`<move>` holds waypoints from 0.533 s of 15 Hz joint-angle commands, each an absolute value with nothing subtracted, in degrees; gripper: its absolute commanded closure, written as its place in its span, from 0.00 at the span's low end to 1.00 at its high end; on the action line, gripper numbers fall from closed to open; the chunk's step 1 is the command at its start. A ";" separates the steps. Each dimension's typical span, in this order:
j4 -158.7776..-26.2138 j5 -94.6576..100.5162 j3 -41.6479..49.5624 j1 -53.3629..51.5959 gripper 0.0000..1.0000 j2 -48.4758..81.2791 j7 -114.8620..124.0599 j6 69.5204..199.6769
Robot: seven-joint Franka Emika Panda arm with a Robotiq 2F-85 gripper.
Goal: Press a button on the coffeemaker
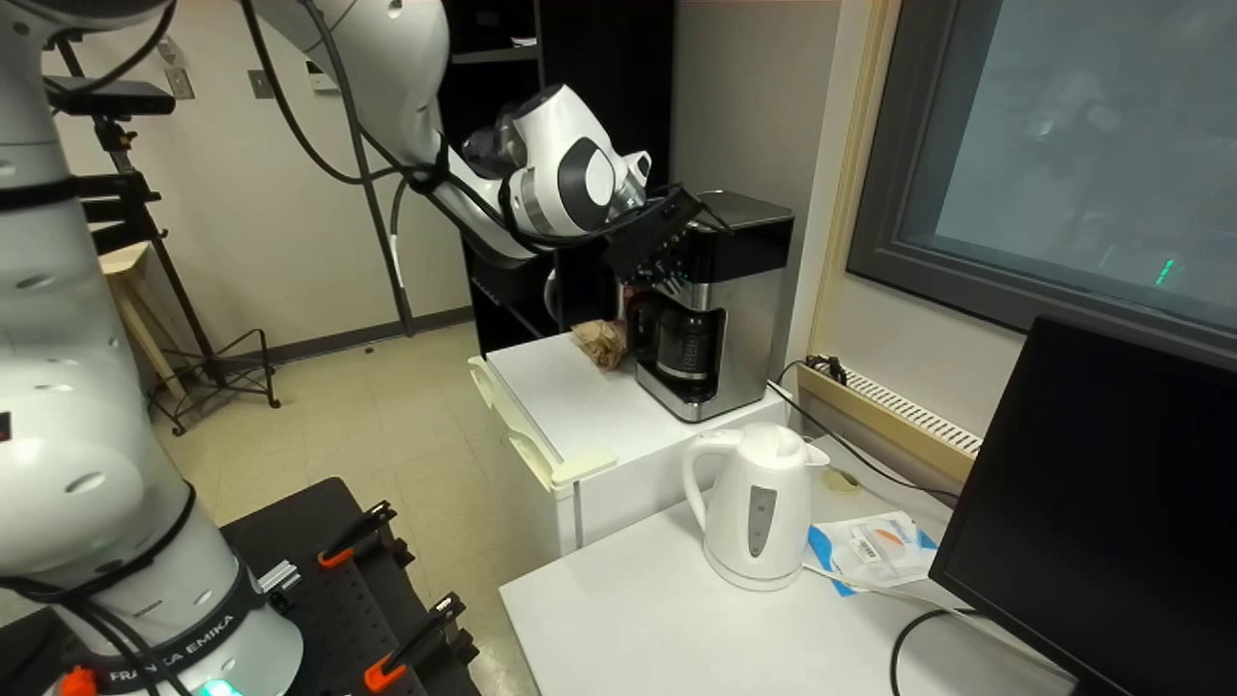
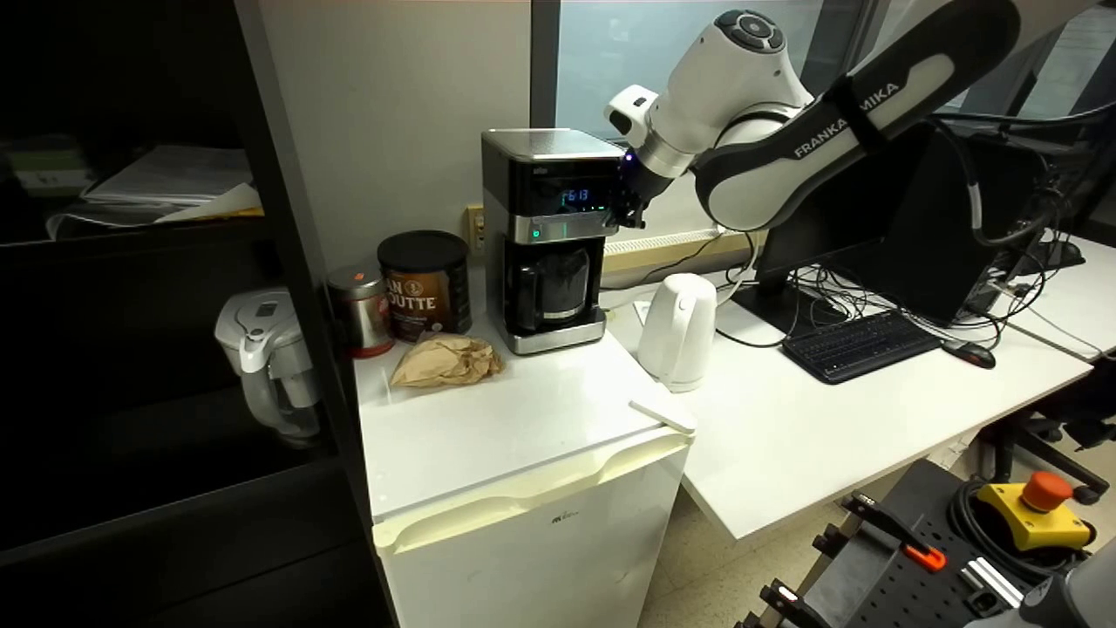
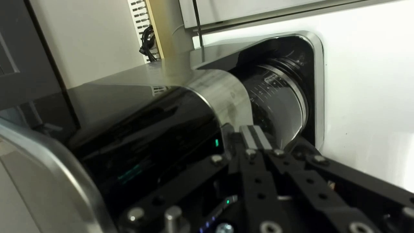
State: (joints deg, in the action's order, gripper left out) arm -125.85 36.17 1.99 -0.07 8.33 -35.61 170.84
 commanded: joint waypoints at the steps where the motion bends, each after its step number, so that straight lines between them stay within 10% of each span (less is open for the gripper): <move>1: -122.99 36.80 1.62 0.26 1.00 10.80 -35.57 172.10; 8: -122.36 39.86 2.80 -0.94 1.00 10.77 -34.18 172.33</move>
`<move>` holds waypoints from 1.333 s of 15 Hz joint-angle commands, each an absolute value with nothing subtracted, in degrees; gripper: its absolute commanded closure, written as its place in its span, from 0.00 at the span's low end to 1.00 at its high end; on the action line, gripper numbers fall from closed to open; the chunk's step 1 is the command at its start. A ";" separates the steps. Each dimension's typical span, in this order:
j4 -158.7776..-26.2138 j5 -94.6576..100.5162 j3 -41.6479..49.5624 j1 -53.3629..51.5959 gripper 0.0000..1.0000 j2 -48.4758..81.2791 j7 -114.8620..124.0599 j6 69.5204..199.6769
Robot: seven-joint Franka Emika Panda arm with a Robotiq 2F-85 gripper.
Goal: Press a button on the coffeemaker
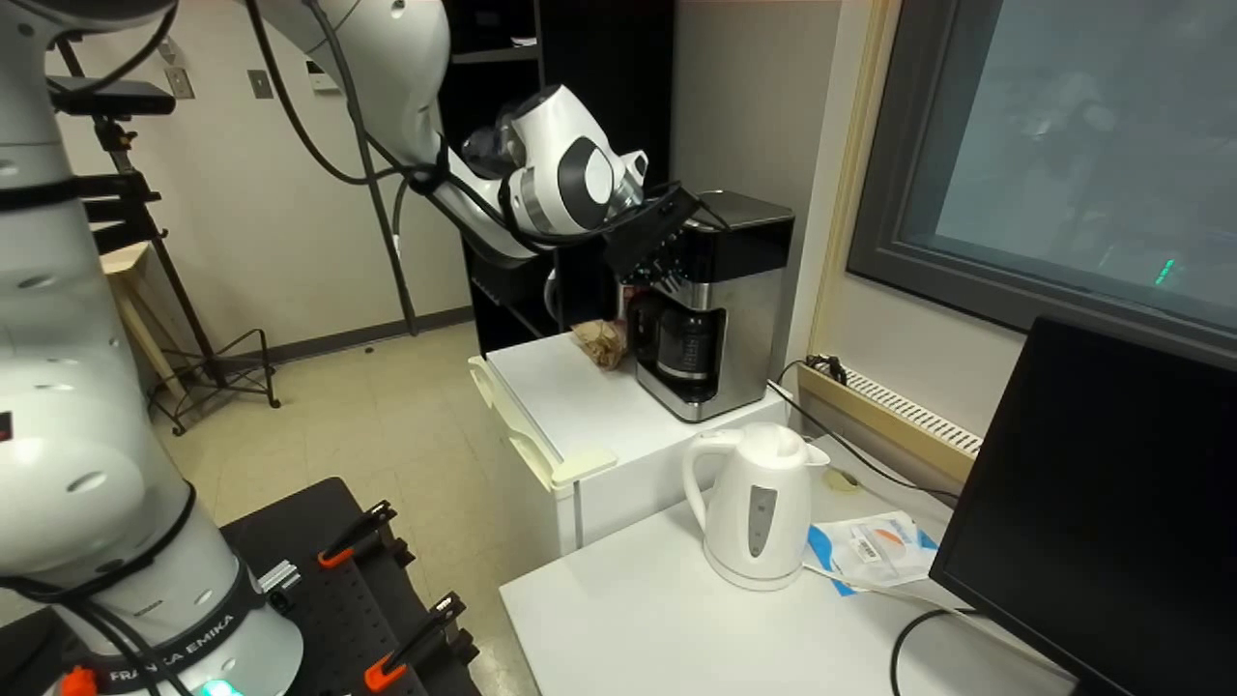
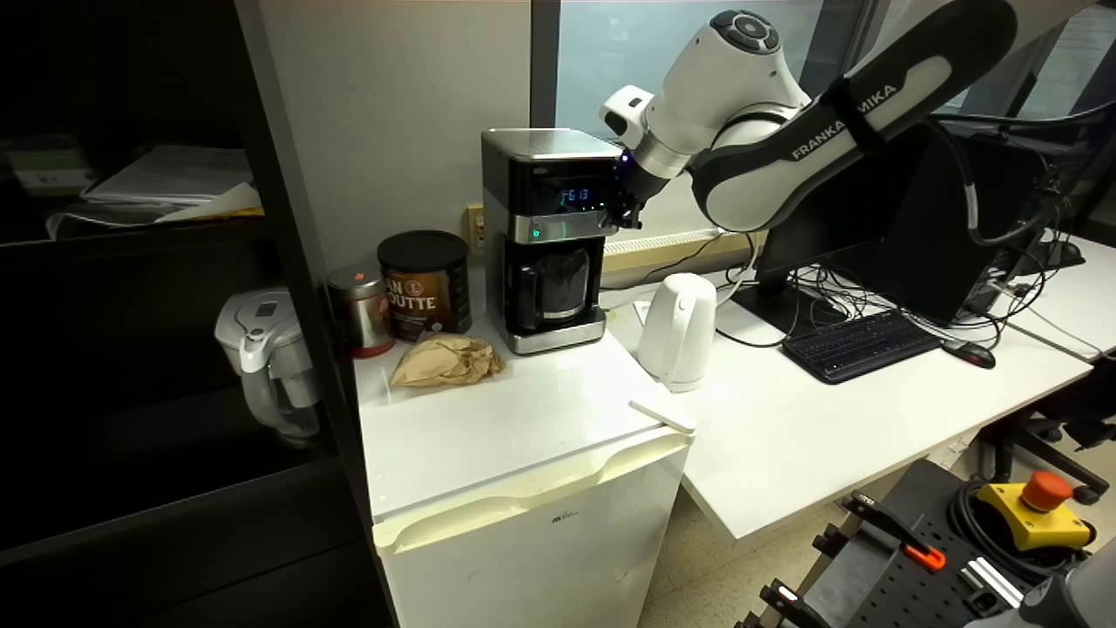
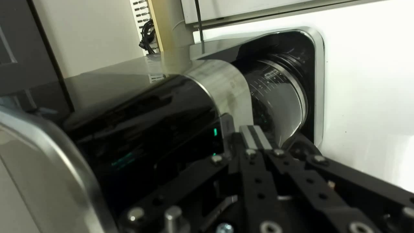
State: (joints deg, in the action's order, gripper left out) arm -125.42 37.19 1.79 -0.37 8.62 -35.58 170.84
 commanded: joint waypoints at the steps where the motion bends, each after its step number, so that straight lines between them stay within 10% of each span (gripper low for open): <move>1: -122.31 40.60 2.86 -1.02 1.00 10.71 -33.93 172.43; 20: -126.76 60.60 2.96 -3.15 1.00 6.45 -28.32 170.21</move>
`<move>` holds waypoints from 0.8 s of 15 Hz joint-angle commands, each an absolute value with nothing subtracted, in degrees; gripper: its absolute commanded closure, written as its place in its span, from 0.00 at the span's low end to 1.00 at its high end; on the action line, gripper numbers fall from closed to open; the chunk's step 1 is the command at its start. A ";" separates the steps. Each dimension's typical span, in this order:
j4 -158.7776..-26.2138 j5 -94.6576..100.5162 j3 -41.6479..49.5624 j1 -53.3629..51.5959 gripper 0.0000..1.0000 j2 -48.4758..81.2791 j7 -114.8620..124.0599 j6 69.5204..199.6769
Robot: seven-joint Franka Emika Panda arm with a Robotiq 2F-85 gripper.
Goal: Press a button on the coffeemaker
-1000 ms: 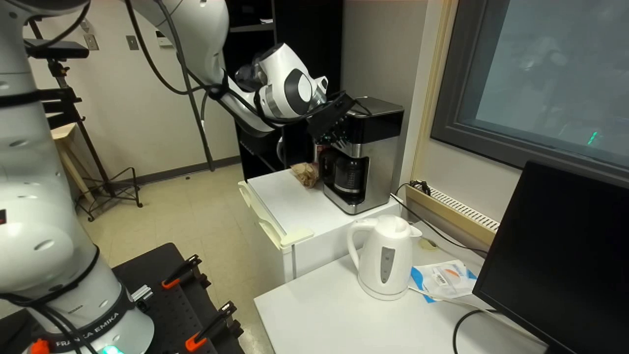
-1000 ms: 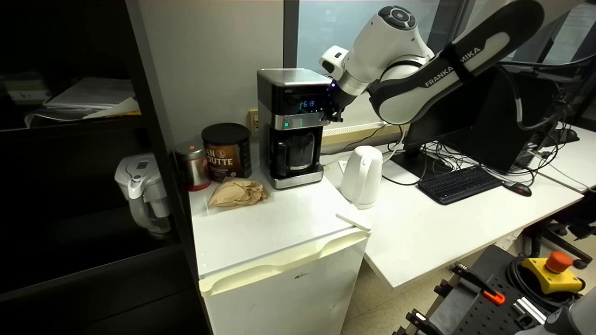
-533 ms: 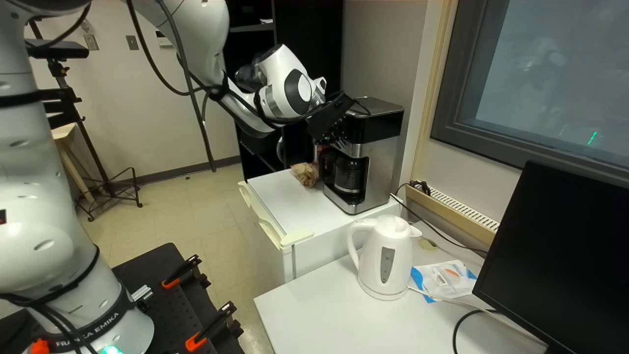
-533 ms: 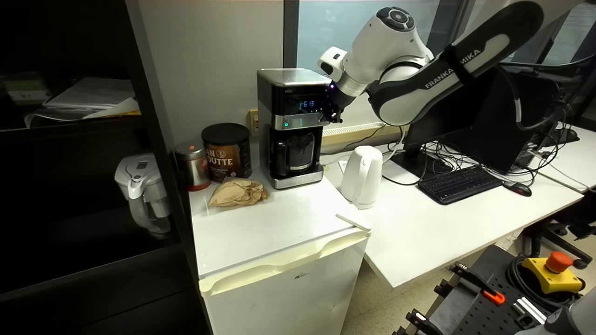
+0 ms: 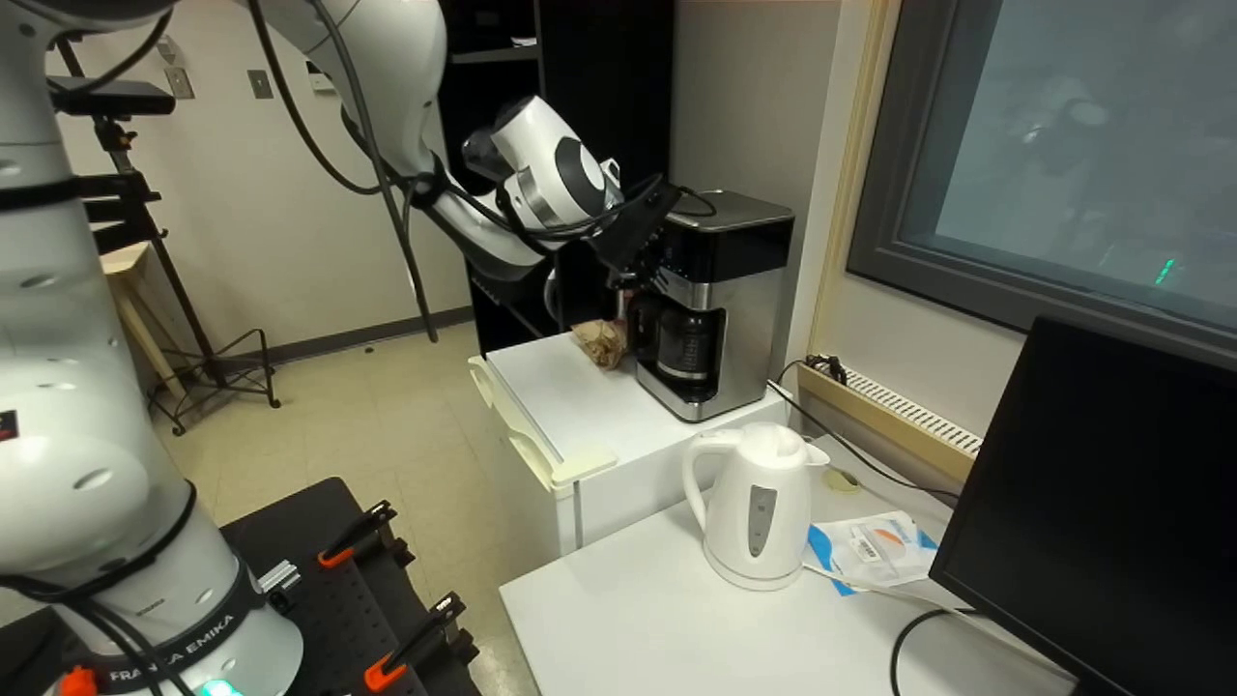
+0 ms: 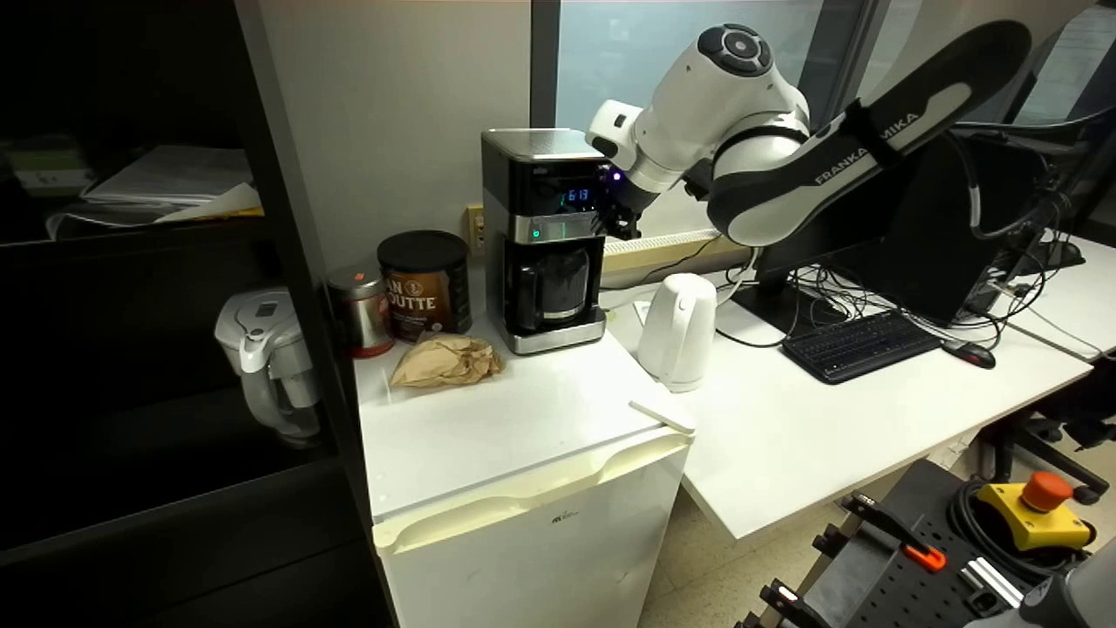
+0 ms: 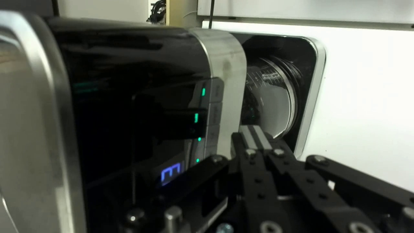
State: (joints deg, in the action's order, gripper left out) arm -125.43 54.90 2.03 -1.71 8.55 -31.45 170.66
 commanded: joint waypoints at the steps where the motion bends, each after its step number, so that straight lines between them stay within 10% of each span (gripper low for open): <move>1: -127.09 62.80 2.90 -3.31 1.00 5.99 -26.97 170.10; 12: -134.02 85.52 1.72 -3.67 1.00 -2.26 -8.70 168.67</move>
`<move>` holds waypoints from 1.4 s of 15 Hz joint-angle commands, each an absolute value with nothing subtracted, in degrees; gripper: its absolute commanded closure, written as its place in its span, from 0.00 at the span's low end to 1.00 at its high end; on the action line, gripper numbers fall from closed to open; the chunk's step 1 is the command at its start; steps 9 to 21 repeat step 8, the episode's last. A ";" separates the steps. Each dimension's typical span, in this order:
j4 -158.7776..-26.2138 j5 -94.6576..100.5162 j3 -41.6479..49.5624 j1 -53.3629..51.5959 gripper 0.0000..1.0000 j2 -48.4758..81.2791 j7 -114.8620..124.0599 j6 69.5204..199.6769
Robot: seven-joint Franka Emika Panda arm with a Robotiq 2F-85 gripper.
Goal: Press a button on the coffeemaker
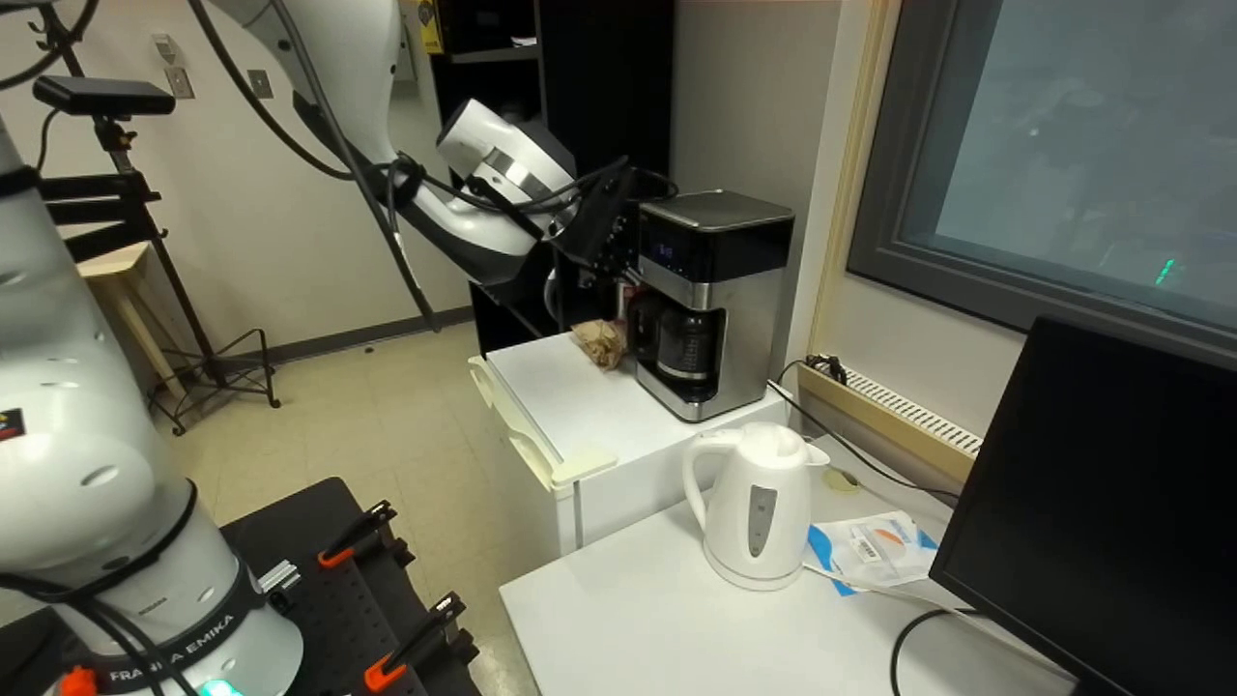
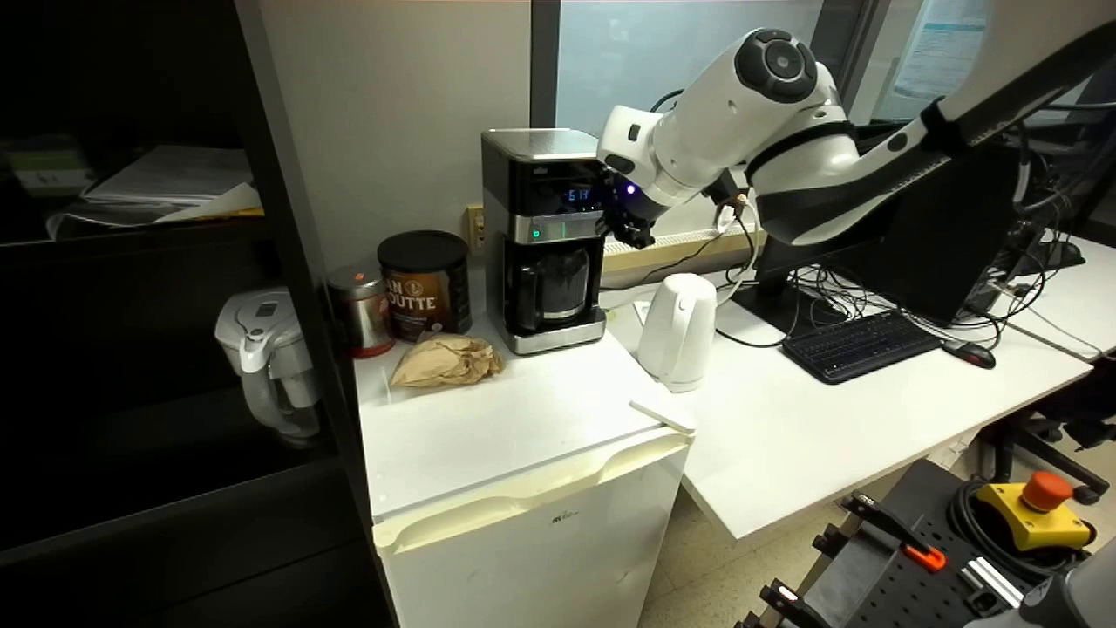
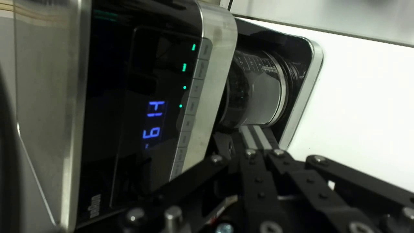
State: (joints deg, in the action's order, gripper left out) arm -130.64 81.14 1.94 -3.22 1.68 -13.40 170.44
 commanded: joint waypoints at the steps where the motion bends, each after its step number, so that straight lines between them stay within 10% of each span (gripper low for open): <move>1: -134.94 87.07 1.63 -3.59 1.00 -3.15 -7.18 168.65; 21: -139.98 94.78 1.51 -3.34 1.00 -7.90 1.16 168.11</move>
